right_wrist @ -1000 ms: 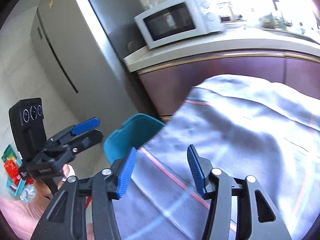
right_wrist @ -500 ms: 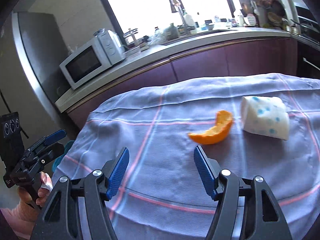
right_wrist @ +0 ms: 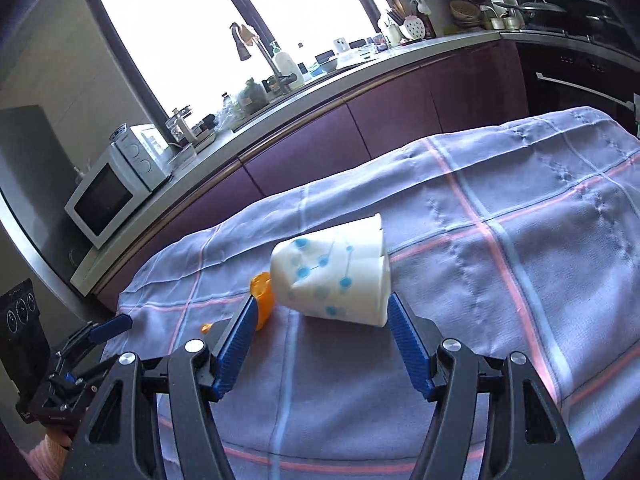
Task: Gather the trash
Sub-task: 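Grasp the orange peel with the left gripper while the right grasps the paper cup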
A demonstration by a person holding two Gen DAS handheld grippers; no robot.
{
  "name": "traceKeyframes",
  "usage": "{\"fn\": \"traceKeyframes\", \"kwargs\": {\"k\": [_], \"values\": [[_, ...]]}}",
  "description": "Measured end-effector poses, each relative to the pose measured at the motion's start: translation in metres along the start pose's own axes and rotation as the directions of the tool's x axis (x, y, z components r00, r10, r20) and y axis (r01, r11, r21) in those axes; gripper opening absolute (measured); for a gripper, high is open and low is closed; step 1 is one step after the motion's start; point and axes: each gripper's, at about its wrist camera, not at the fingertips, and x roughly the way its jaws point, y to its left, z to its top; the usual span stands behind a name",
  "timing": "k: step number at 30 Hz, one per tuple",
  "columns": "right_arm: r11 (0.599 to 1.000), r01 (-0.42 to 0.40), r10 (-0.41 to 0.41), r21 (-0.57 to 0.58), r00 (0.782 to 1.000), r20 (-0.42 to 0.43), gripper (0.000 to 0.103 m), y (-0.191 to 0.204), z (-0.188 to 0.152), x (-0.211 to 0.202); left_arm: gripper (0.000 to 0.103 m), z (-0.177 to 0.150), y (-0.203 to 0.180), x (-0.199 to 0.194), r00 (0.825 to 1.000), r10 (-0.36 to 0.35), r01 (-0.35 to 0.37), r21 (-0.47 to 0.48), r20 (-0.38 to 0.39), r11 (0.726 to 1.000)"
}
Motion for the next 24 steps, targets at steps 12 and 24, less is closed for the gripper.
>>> {"fn": "traceKeyframes", "kwargs": {"k": [12,24], "values": [[0.991,-0.106,0.109,0.082,0.993,-0.041,0.064,-0.022,0.014,0.026,0.068,0.017,-0.016,0.076,0.989,-0.051,0.045,-0.048,-0.139,0.998],[0.982,-0.172,0.177,0.077,0.983,-0.058,0.026,-0.015,0.003,0.021,0.038,0.022,-0.017,0.102,0.980,-0.090,0.077,-0.078,-0.177,0.994]]}}
